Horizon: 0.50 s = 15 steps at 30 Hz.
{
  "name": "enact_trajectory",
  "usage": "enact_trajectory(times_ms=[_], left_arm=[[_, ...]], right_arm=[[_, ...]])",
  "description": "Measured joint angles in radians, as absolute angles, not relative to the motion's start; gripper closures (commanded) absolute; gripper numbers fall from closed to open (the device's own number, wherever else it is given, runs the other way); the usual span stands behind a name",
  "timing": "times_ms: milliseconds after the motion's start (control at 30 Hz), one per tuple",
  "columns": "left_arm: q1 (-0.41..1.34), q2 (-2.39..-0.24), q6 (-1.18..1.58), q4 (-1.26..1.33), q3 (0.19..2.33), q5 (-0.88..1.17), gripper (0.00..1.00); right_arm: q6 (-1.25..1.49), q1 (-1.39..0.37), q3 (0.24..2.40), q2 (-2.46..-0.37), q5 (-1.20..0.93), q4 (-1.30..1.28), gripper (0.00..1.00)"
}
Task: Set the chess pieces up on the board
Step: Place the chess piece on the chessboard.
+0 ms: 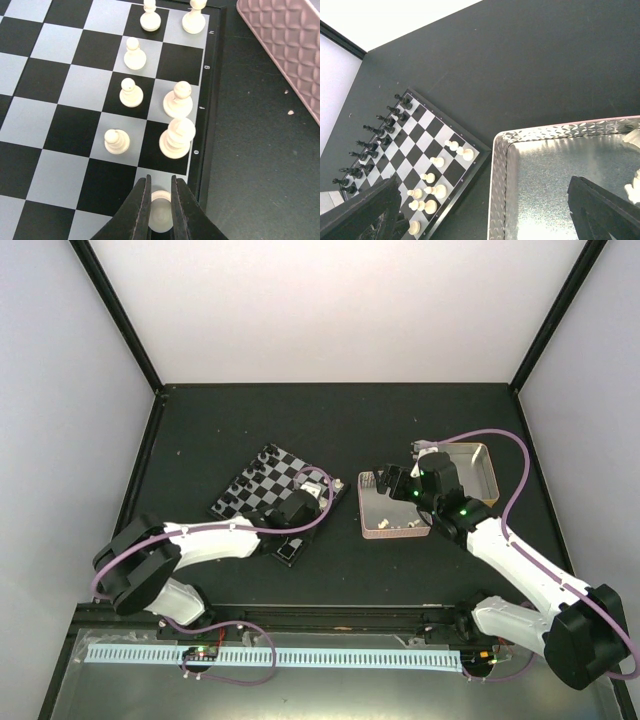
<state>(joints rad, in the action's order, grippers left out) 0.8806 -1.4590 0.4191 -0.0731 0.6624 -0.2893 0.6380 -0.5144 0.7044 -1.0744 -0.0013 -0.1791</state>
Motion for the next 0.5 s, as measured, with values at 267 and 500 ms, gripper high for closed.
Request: enact_trajectory(times_ms=[267, 500], left_arm=[[0.881, -1.469, 0.422, -0.049, 0.65, -0.313, 0.84], [0.881, -1.469, 0.429, -0.045, 0.629, -0.311, 0.7]], right_arm=[[0.638, -0.514, 0.691, -1.074, -0.002, -0.182, 0.08], [0.638, -0.514, 0.686, -1.068, -0.003, -0.181, 0.08]])
